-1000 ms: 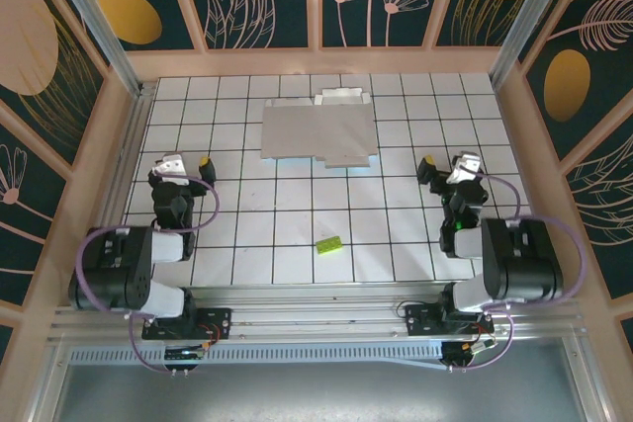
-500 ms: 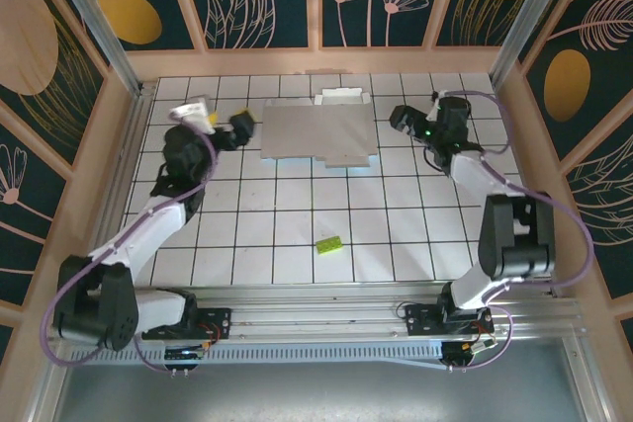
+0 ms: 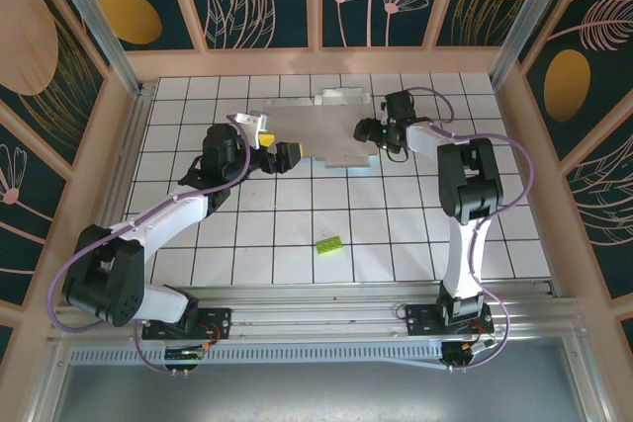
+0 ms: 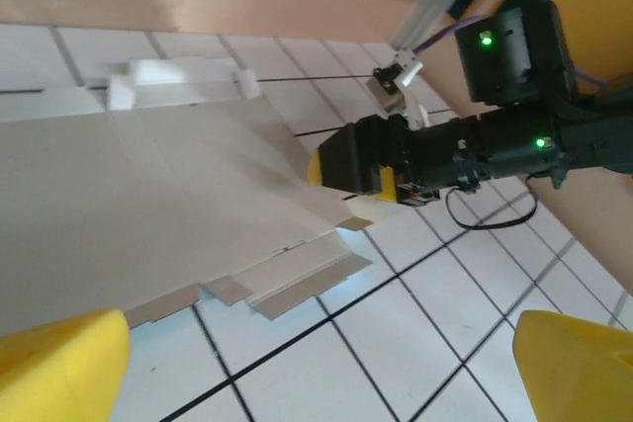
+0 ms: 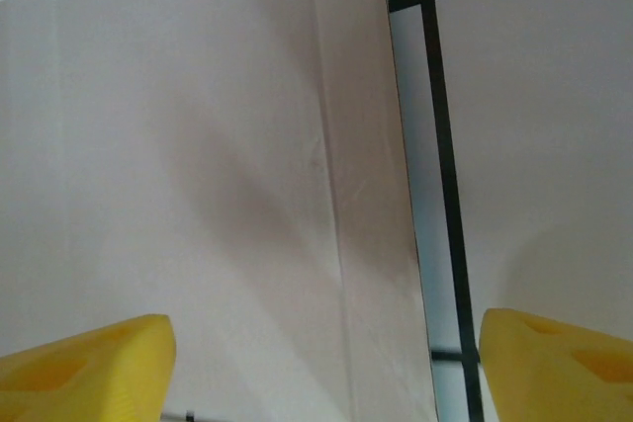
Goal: Fold the paper box
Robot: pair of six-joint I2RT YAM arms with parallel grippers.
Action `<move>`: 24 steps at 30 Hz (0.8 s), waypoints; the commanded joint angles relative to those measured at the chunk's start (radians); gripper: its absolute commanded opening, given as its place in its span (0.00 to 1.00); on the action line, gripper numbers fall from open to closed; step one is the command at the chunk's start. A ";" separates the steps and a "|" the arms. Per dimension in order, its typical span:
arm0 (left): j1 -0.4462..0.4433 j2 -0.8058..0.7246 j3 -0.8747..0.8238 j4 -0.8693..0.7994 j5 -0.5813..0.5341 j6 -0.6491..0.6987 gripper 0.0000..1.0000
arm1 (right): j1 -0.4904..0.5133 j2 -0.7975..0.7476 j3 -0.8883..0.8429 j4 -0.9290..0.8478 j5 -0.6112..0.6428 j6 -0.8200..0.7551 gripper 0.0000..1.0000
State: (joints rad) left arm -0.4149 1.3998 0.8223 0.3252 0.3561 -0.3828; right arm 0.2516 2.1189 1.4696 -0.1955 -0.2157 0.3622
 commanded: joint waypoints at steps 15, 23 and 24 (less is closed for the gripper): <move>0.033 0.053 0.096 -0.174 -0.283 -0.257 0.99 | -0.006 0.045 0.000 0.031 -0.109 -0.026 0.30; 0.099 0.073 0.119 -0.170 -0.180 -0.275 0.99 | -0.012 0.006 0.013 0.024 -0.118 -0.136 0.06; 0.104 0.079 0.130 -0.174 -0.180 -0.258 0.99 | -0.012 -0.003 0.014 0.021 -0.118 -0.149 0.02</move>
State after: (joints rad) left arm -0.3279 1.4628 0.9054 0.1665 0.1329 -0.6476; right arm 0.2474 2.1471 1.4685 -0.1726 -0.3176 0.2714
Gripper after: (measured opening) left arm 0.988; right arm 0.054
